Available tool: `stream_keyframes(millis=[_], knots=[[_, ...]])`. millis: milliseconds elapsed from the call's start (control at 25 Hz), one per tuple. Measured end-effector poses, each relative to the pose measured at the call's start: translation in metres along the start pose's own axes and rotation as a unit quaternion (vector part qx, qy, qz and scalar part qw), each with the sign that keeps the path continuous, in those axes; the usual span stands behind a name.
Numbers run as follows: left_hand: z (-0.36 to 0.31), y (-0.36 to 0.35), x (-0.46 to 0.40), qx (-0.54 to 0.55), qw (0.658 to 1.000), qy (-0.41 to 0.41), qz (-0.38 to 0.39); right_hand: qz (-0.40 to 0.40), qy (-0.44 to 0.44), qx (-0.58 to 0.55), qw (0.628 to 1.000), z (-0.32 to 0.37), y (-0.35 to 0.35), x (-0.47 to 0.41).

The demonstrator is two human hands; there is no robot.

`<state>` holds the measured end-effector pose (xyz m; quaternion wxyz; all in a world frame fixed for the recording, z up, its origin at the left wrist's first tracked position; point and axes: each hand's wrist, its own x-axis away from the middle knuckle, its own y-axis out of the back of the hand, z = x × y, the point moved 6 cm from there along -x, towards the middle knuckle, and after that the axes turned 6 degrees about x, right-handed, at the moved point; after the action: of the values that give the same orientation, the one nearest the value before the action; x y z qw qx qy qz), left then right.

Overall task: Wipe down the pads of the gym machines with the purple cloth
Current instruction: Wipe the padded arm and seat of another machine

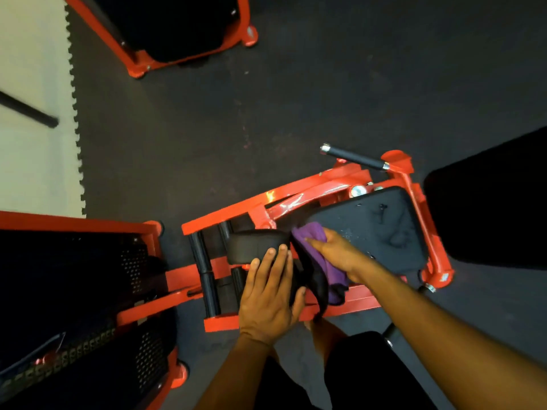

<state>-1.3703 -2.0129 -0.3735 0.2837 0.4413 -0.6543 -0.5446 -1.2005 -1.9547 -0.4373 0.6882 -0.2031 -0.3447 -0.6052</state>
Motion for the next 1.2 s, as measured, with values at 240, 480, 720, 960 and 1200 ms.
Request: stream_keyframes(millis=[240,480,720,960,1200], knots=[[-0.003,0.013,-0.015,-0.024,0.995,-0.029,0.088,-0.142,-0.075,0.093,0.983,-0.061,0.055,0.081],[0.013,0.015,-0.057,-0.047,0.986,-0.091,0.134,-0.233,-0.112,0.123,0.958,-0.099,0.044,0.112],[0.014,0.012,-0.057,-0.057,0.988,-0.102,0.104,-0.253,0.003,0.189,0.949,-0.123,-0.003,0.098],[0.013,0.013,-0.054,-0.039,0.989,-0.096,0.108,-0.267,0.116,0.363,0.885,-0.061,0.009,0.054],[0.011,0.007,-0.059,-0.059,0.988,-0.102,0.099,-0.236,0.135,0.576,0.771,-0.03,0.023,-0.081]])
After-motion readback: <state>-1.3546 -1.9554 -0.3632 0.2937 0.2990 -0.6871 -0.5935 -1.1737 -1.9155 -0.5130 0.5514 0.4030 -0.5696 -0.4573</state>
